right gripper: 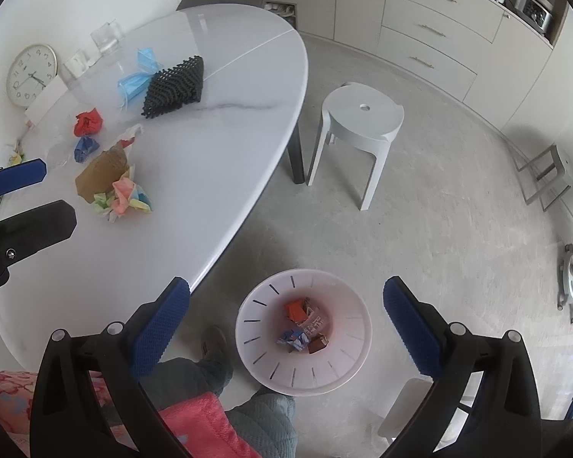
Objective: Collect trash
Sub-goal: 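Move both empty tools back over the table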
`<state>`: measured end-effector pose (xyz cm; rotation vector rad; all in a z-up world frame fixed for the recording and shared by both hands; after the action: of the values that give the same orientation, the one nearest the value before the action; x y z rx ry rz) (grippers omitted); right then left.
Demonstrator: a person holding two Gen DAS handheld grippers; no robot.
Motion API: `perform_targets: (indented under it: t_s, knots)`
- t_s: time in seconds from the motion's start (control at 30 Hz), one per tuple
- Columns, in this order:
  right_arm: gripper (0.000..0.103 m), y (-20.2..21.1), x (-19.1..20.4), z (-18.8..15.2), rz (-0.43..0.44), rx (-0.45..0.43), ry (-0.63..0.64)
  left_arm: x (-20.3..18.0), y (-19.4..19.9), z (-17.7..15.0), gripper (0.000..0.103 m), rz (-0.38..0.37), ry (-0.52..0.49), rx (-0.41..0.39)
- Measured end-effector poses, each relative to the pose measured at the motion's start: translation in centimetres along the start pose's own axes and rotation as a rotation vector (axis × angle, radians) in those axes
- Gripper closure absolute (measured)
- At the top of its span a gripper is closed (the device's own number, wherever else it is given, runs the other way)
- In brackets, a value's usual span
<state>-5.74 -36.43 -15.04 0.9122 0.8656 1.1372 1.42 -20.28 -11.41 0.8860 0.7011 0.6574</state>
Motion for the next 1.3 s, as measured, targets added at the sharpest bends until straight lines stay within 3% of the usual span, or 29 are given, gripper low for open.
perform_targets:
  t_s: [0.2, 0.3, 0.43, 0.67, 0.9, 1.03, 1.3]
  knots:
    - [0.002, 1.3, 2.3, 2.8, 0.023, -0.041, 0.05, 3.2, 1.8, 0.1, 0.008, 0.043, 0.068, -0.045]
    - [0.002, 2.0, 4.5, 5.0, 0.043, -0.07, 0.091, 6.7, 3.5, 0.1, 0.008, 0.085, 0.151, -0.083]
    - [0.002, 2.1, 8.5, 8.2, 0.094, -0.102, 0.154, 12.9, 5.6, -0.1, 0.008, 0.205, 0.27, -0.132]
    - [0.002, 0.2, 16.7, 14.6, 0.183, -0.126, 0.257, 23.1, 7.1, -0.5, 0.008, 0.351, 0.482, -0.137]
    - [0.002, -3.5, 23.5, 20.4, 0.222, -0.125, 0.351, 32.7, 4.1, 0.3, 0.008, 0.41, 0.753, -0.093]
    - [0.002, -5.4, 26.7, 22.9, 0.233, -0.124, 0.397, 36.5, 1.4, 0.7, 0.008, 0.386, 0.868, -0.05]
    - [0.002, -9.5, 31.8, 25.7, 0.252, -0.089, 0.488, 40.3, -1.7, 1.0, 0.008, 0.409, 1.005, -0.007]
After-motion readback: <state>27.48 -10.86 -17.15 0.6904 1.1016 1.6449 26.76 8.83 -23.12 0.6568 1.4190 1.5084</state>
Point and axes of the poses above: each gripper's, at about its wrist camera, not at the fingertips, and y roughly against the way its jaws point, x to its left, z to its top, the point moved 2 cm from there along -y, roughly the way its jaws point, and after that the axes turned 10 degrees about -z, right-handed, at the moved point
